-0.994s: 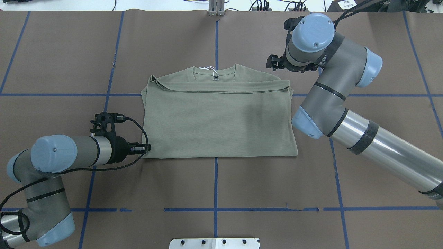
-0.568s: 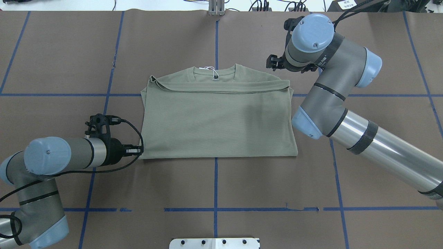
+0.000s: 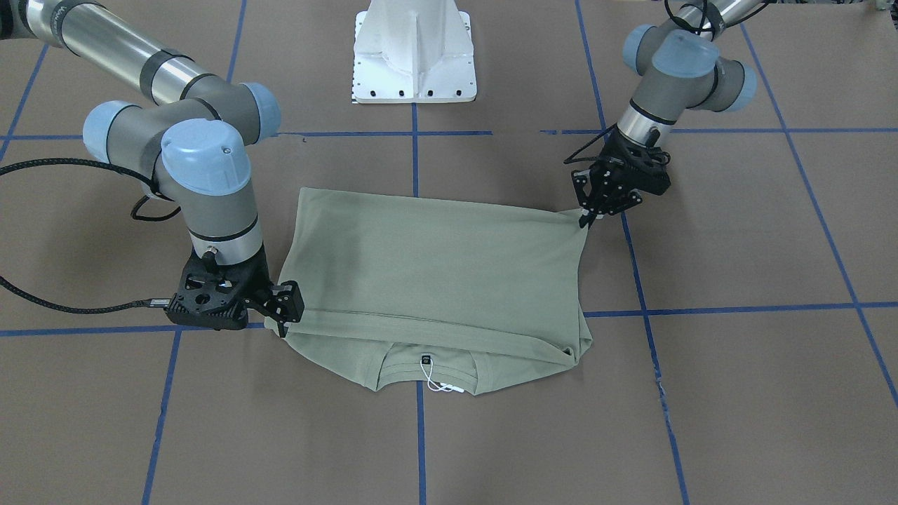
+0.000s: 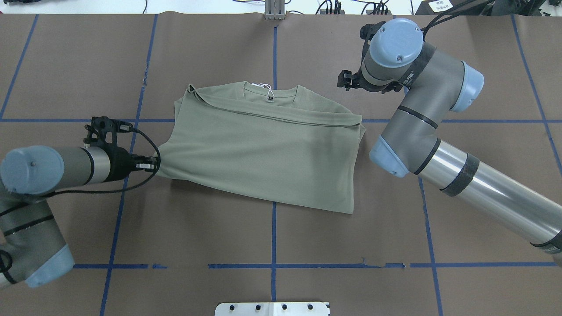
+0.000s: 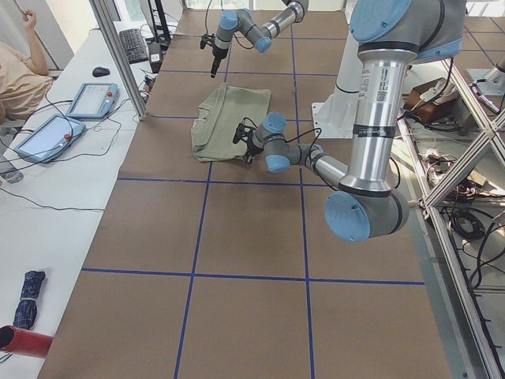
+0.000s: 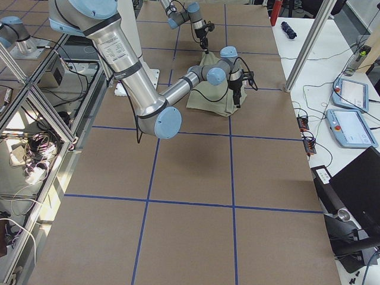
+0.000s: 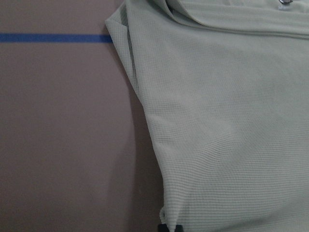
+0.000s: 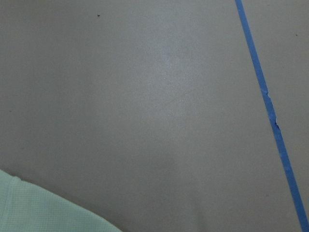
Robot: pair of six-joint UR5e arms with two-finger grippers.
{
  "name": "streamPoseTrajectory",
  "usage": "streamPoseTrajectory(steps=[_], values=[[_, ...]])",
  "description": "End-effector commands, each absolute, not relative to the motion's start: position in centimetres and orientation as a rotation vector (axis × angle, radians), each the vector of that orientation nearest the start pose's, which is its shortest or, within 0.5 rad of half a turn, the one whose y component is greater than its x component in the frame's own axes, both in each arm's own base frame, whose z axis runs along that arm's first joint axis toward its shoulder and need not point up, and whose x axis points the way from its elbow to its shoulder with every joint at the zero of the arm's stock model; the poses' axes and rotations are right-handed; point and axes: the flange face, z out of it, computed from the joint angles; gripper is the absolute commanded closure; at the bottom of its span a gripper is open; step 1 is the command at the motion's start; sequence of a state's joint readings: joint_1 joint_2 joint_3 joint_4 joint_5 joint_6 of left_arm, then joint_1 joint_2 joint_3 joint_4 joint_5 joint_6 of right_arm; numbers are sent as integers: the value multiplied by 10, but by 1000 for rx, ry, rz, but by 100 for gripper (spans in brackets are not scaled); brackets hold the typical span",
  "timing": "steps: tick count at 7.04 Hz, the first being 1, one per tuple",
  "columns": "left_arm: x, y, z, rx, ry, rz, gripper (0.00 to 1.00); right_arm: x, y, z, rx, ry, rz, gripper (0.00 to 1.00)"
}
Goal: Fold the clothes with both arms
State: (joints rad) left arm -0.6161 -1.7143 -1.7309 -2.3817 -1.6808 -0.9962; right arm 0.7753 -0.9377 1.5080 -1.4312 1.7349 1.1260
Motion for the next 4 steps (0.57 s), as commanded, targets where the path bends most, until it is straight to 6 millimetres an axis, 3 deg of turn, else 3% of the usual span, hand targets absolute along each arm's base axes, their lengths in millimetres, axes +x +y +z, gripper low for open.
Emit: streamPoseTrajectory(steps=[1, 2, 4], values=[[379, -558, 422, 652, 831, 4, 100, -434, -588, 303, 277, -673, 259, 0], [379, -629, 406, 675, 762, -12, 100, -435, -587, 301, 278, -676, 259, 0], [385, -717, 394, 670, 670, -23, 100, -436, -586, 301, 279, -677, 257, 0]])
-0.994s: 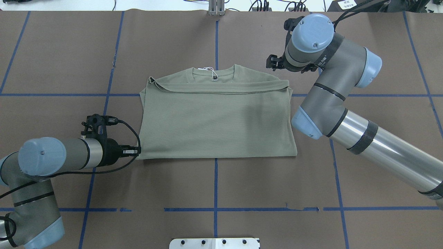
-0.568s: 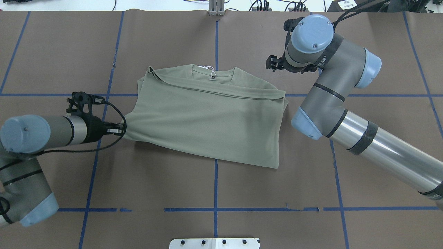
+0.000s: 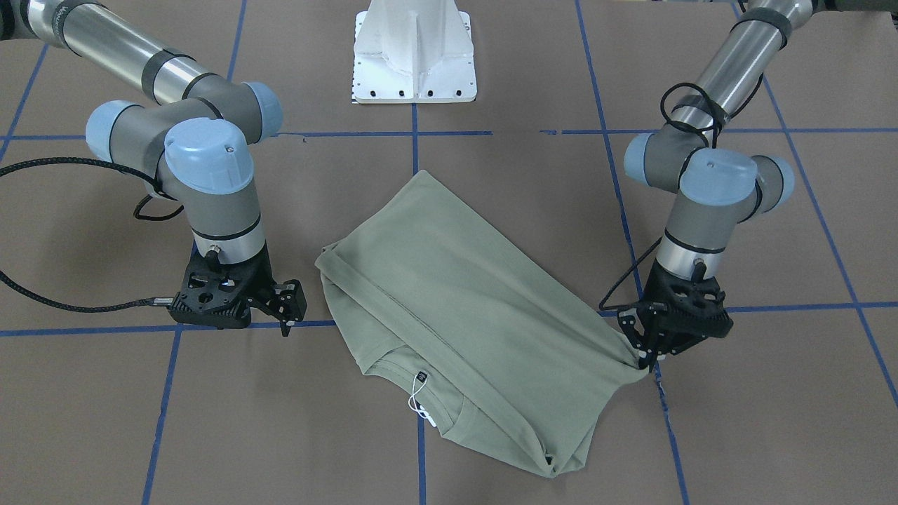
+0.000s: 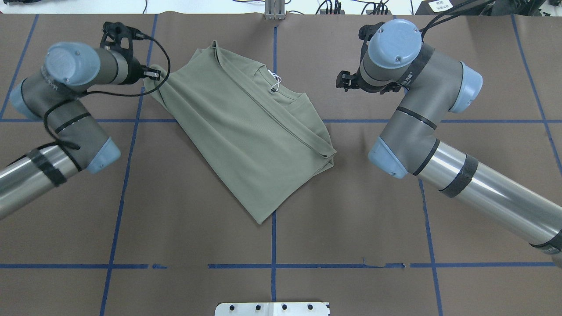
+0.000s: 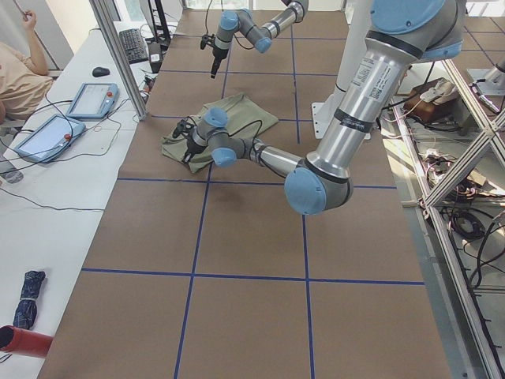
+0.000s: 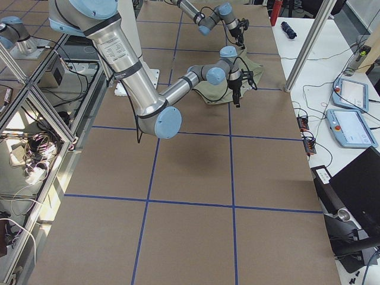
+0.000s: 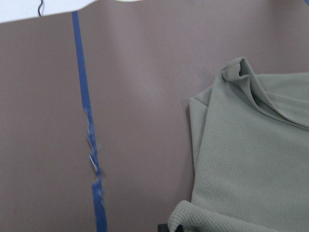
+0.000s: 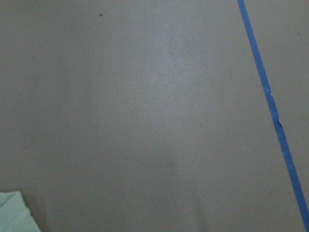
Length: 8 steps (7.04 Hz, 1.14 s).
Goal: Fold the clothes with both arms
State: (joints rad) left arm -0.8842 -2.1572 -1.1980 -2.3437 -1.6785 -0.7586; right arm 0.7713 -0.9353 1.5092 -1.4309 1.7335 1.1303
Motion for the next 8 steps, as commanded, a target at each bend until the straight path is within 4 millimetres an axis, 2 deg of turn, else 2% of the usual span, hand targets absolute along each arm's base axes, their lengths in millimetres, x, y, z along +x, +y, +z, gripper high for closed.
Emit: streamPoseTrajectory(steps=[1, 2, 3, 4, 5, 6, 7, 8], values=[[382, -738, 402, 701, 582, -4, 100, -436, -587, 300, 293, -695, 254, 0], [378, -740, 405, 735, 547, 34, 100, -436, -587, 302, 296, -698, 253, 0], [376, -739, 403, 753, 556, 51, 1, -439, -587, 299, 296, -702, 252, 0], [374, -736, 386, 777, 604, 60, 0, -446, -585, 288, 283, -726, 298, 0], [367, -730, 370, 738, 724, 109, 0, -472, -585, 260, 255, -775, 372, 0], [359, -713, 371, 740, 772, 128, 0, -515, -578, 239, 221, -821, 456, 5], [354, -703, 373, 746, 792, 114, 0, -555, -562, 239, 224, -839, 517, 12], [354, -701, 374, 743, 795, 110, 0, -573, -545, 235, 209, -849, 525, 14]])
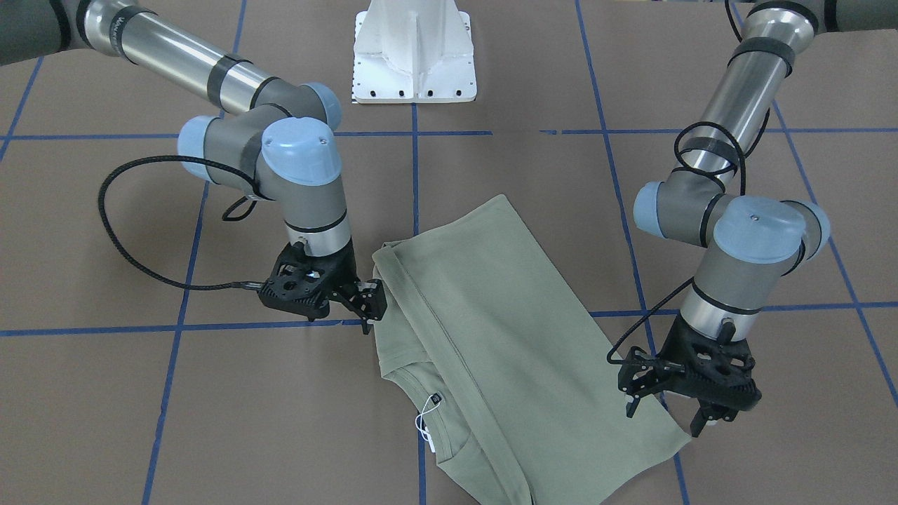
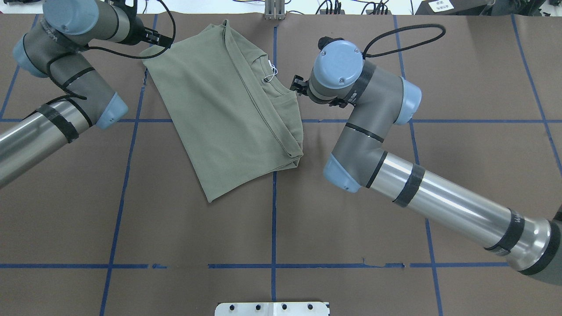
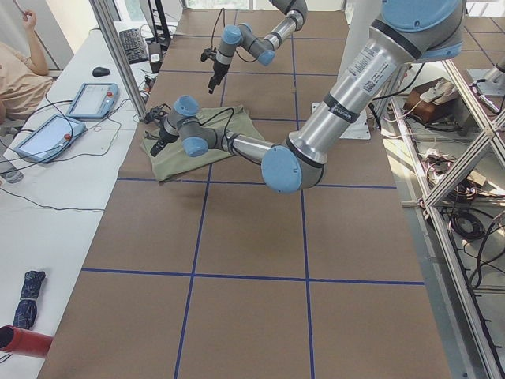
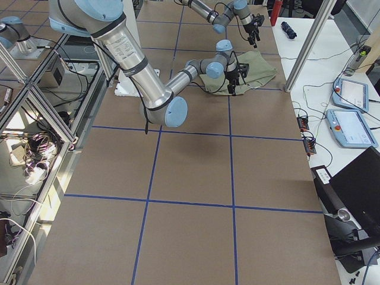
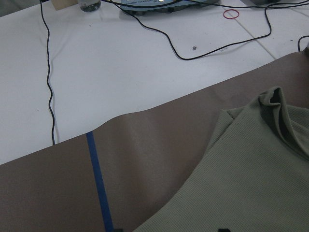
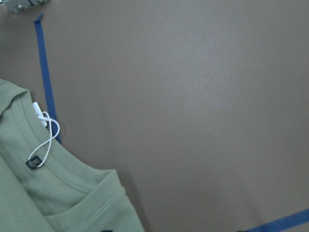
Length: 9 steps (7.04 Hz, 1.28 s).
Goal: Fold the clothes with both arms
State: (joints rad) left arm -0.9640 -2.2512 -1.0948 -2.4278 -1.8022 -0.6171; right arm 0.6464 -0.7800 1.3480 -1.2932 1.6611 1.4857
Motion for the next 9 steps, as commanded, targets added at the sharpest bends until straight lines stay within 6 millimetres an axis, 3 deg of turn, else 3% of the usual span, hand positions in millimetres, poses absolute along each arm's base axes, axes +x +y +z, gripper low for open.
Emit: streamPoseTrajectory(steps=[1, 4, 7, 9], values=[[355, -700, 376, 741, 795, 111, 0, -583, -534, 240, 197, -837, 510, 16], [359, -687, 391, 764, 830, 111, 0, -592, -520, 265, 162, -780, 498, 28], [363, -685, 392, 761, 833, 114, 0, -602, -507, 263, 158, -787, 490, 35], [363, -685, 392, 762, 834, 114, 0, -604, -504, 260, 158, -800, 494, 49]])
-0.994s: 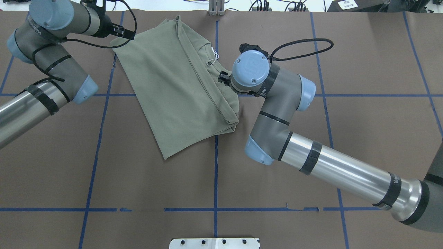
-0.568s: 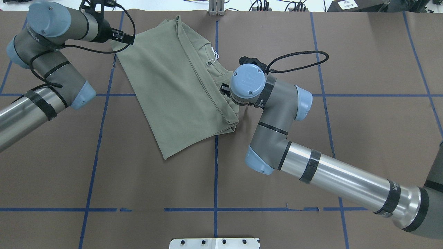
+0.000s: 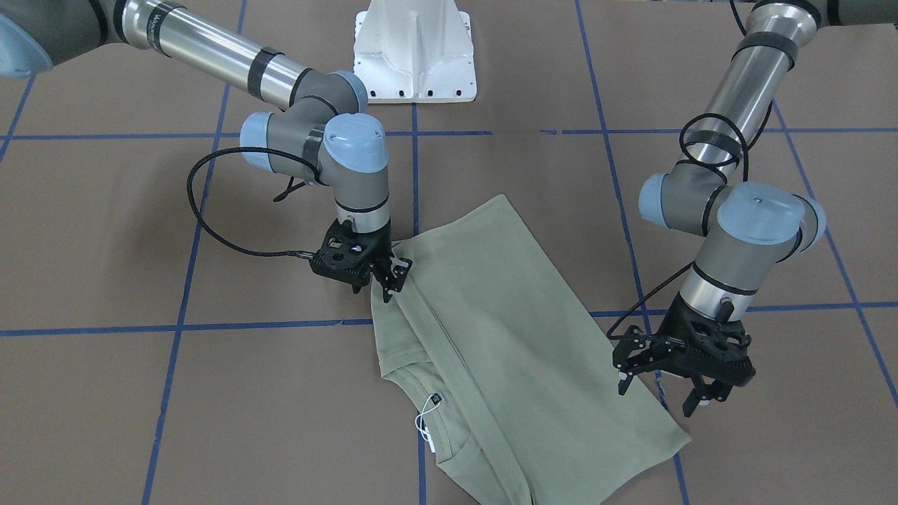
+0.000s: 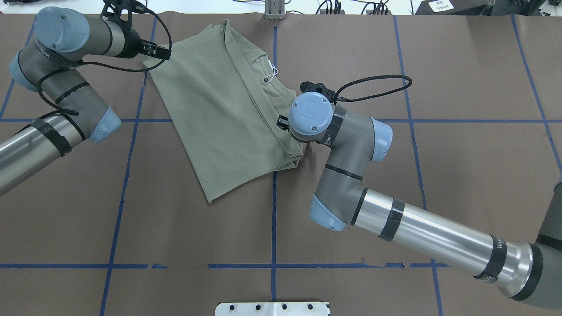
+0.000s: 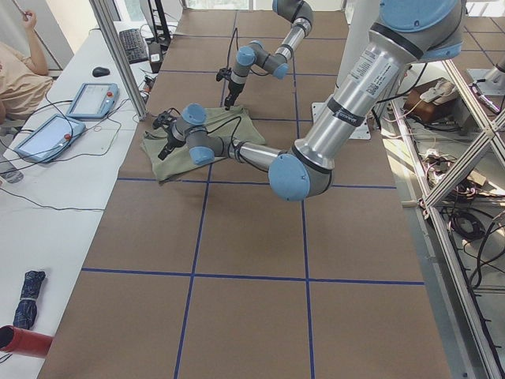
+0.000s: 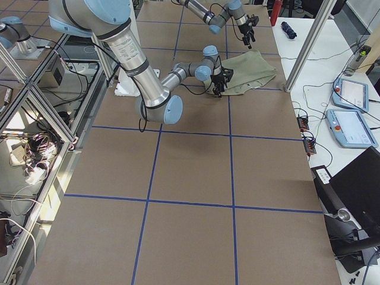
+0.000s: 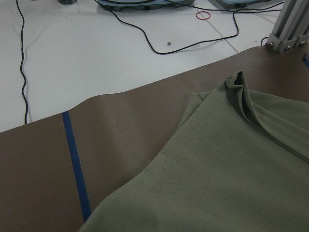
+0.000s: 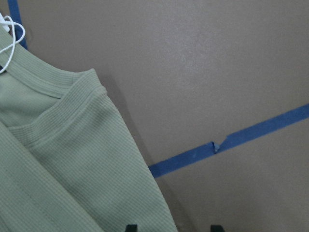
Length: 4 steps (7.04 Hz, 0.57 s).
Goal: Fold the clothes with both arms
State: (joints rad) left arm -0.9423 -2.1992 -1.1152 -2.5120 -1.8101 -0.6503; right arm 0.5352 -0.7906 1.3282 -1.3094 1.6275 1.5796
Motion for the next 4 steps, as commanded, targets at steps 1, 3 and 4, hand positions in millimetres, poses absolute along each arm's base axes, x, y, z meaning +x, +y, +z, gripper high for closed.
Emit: streamPoseTrajectory(steps=[1, 3, 4], values=[[364, -683, 396, 756, 832, 116, 0, -606, -503, 259, 157, -803, 490, 66], [363, -682, 399, 755, 831, 116, 0, -605, -502, 255, 159, -809, 488, 100], [363, -682, 399, 755, 831, 116, 0, -605, -502, 253, 161, -812, 483, 100]])
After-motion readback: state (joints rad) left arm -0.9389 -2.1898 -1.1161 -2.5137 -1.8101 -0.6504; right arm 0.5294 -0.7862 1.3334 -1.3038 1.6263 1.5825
